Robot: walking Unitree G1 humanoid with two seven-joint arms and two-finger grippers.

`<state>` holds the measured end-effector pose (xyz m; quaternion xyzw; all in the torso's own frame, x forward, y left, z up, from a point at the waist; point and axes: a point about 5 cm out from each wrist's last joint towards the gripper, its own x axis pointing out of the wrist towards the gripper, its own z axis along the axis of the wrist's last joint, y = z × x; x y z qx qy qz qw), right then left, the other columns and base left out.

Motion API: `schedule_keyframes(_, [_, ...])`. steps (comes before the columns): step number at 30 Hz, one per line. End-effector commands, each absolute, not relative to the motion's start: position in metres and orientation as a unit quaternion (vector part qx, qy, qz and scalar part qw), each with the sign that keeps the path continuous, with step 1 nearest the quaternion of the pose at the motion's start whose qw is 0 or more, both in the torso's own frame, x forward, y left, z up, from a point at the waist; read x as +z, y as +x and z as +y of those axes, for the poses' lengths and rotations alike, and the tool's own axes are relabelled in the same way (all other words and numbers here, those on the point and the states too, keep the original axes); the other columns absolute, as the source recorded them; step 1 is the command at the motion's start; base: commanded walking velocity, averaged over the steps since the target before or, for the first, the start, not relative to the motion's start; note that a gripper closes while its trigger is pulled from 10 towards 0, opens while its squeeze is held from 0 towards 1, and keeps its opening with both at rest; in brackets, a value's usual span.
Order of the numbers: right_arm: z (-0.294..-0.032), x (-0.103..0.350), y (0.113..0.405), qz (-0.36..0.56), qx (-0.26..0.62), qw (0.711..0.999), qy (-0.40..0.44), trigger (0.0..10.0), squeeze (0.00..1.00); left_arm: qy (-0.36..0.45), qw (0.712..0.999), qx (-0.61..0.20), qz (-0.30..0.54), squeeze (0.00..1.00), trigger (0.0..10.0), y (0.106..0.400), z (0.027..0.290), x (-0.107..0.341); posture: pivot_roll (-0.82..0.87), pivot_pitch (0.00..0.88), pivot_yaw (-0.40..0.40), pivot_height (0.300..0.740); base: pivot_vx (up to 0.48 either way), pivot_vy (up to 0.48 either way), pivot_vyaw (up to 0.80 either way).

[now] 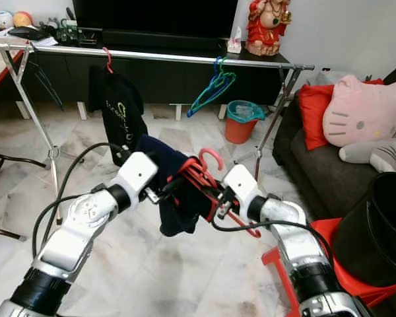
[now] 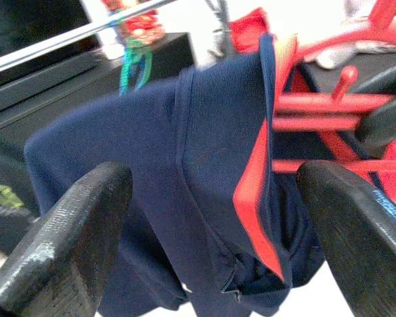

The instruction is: Hang hanger

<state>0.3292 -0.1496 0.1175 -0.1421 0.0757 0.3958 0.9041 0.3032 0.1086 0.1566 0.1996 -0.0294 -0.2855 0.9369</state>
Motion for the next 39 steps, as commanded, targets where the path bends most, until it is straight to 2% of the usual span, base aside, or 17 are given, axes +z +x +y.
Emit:
schedule_keyframes(1, [-0.149, 0.127, 0.336, 0.062, 0.384, 0.91, -0.145, 0.0, 0.0, 0.21, 0.936, -0.279, -0.038, 0.0, 10.0, 0.301, 0.107, 0.159, 0.01, 0.0, -0.174, 0.74, 0.0, 0.0, 0.0])
schedule_keyframes(8, [-0.119, 0.129, 0.347, 0.062, 0.398, 0.906, -0.127, 0.0, 0.0, 0.233, 0.939, -0.252, -0.024, 0.0, 10.0, 0.299, 0.107, 0.149, 0.03, 0.0, -0.195, 0.74, 0.0, 0.0, 0.0])
schedule_keyframes(10, [-0.111, 0.13, 0.348, 0.059, 0.406, 0.904, -0.123, 0.0, 0.0, 0.241, 0.947, -0.213, -0.02, 0.0, 10.0, 0.304, 0.11, 0.149, 0.03, 0.0, -0.196, 0.74, 0.0, 0.0, 0.0])
schedule_keyframes(14, [-0.106, 0.132, 0.348, 0.054, 0.412, 0.902, -0.118, 0.0, 0.0, 0.247, 0.951, -0.187, -0.021, 0.0, 10.0, 0.308, 0.111, 0.15, 0.03, 0.0, -0.194, 0.74, 0.0, 0.0, 0.0])
schedule_keyframes(16, [-0.099, 0.13, 0.346, 0.051, 0.426, 0.895, -0.12, 0.0, 0.0, 0.293, 0.94, -0.171, -0.033, 0.0, 10.0, 0.315, 0.11, 0.152, 0.03, 0.0, -0.19, 0.74, 0.0, 0.0, 0.0])
schedule_keyframes(20, [-0.097, 0.13, 0.344, 0.049, 0.432, 0.893, -0.118, 0.0, 0.0, 0.31, 0.94, -0.139, -0.039, 0.0, 10.0, 0.323, 0.113, 0.156, 0.02, 0.0, -0.183, 0.74, 0.0, 0.0, 0.0])
schedule_keyframes(28, [-0.094, 0.132, 0.341, 0.043, 0.45, 0.884, -0.119, 0.0, 0.0, 0.319, 0.938, -0.128, -0.036, 0.0, 10.0, 0.33, 0.115, 0.155, 0.02, 0.0, -0.181, 0.74, 0.0, 0.0, 0.0])
schedule_keyframes(29, [-0.094, 0.132, 0.341, 0.042, 0.451, 0.884, -0.12, 0.0, 0.0, 0.32, 0.938, -0.127, -0.035, 0.0, 7.7, 0.331, 0.115, 0.155, 0.02, 0.0, -0.181, 0.74, 0.0, 0.0, 0.0])
schedule_keyframes(30, [-0.094, 0.133, 0.341, 0.042, 0.451, 0.884, -0.12, 0.0, 0.0, 0.323, 0.937, -0.125, -0.034, 0.0, 0.0, 0.332, 0.115, 0.155, 0.01, 0.0, -0.18, 0.74, 0.0, 0.0, 0.0])
schedule_keyframes(39, [-0.093, 0.134, 0.34, 0.041, 0.46, 0.878, -0.127, 0.0, 0.0, 0.332, 0.934, -0.131, -0.027, 0.0, 0.0, 0.336, 0.115, 0.152, 0.01, 0.0, -0.181, 0.74, 0.0, 0.0, 0.0])
